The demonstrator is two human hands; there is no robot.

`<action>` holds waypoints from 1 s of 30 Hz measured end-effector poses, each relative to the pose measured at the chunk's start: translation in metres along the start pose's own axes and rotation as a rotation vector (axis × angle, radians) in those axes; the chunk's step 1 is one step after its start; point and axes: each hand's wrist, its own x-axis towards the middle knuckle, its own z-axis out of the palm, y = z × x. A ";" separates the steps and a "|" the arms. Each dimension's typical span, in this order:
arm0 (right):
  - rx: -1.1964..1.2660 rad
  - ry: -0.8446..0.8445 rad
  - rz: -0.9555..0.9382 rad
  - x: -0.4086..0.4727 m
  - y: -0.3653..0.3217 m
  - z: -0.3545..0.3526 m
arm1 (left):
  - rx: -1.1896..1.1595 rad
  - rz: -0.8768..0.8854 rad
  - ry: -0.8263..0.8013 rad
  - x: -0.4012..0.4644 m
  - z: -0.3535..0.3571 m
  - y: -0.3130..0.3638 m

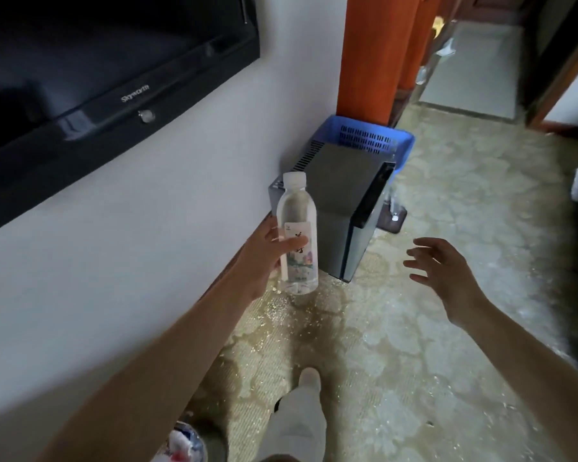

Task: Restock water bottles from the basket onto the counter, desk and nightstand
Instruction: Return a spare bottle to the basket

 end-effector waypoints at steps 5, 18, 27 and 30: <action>-0.014 0.047 0.009 0.086 -0.021 -0.008 | 0.029 -0.028 -0.085 0.102 0.035 0.015; -0.050 0.151 0.075 0.299 -0.067 -0.077 | 0.082 -0.051 -0.150 0.344 0.128 0.057; -0.095 0.054 0.079 0.479 -0.102 -0.143 | 0.029 -0.035 -0.016 0.479 0.212 0.083; -0.096 0.032 0.085 0.531 -0.115 -0.160 | 0.019 -0.034 0.007 0.518 0.238 0.100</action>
